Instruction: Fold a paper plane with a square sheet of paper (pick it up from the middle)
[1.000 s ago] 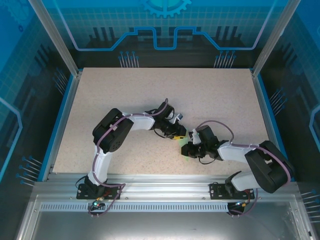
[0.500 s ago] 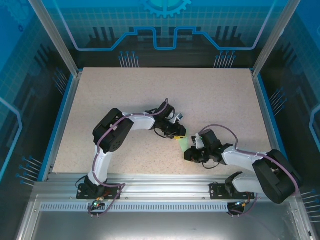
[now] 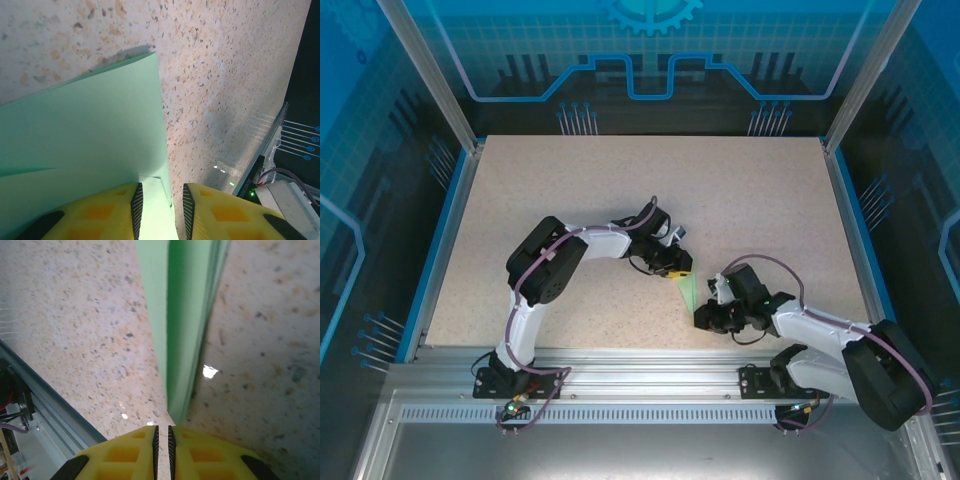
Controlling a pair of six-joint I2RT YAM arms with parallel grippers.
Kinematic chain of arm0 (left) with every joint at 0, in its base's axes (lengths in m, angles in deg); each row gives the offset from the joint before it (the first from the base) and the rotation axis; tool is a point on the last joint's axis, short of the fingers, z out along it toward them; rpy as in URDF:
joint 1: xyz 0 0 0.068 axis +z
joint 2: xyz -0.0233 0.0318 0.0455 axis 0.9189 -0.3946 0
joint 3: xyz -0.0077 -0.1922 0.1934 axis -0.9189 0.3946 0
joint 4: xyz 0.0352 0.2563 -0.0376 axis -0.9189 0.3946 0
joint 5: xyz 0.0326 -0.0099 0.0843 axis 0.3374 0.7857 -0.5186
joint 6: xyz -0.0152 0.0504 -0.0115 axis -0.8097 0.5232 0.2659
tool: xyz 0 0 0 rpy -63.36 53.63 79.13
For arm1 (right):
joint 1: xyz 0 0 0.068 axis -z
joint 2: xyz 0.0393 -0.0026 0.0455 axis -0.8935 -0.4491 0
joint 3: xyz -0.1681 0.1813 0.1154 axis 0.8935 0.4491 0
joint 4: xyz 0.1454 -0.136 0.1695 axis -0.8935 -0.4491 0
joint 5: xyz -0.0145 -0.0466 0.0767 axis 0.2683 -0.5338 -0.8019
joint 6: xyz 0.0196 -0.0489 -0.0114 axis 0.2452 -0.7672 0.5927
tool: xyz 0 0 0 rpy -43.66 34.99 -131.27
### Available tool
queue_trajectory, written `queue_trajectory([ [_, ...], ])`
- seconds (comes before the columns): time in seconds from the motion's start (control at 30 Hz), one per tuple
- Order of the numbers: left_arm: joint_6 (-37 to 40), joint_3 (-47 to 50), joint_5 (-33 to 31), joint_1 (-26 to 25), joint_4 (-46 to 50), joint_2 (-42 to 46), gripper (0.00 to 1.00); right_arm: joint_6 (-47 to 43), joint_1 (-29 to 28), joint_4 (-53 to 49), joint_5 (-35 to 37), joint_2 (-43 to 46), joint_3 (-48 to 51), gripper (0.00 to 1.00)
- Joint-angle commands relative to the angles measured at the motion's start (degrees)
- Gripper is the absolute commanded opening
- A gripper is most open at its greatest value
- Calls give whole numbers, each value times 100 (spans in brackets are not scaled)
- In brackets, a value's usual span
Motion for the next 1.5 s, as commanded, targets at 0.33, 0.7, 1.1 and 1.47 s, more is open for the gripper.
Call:
queue_trajectory([
  [0.33,260,37,-232,15,358,756,49,-59,393,-1601,1313,1200,-495,28],
  [0.7,-192,610,-1659,-7,1225,1788,64,-105,598,-1343,1807,1072,-958,38],
  [1.1,-216,221,-1205,-87,1294,1127,63,-222,577,-687,1411,368,-1075,43],
  [1.47,-96,181,-1115,-102,1405,1070,43,-152,438,-408,1359,5,-1185,46],
])
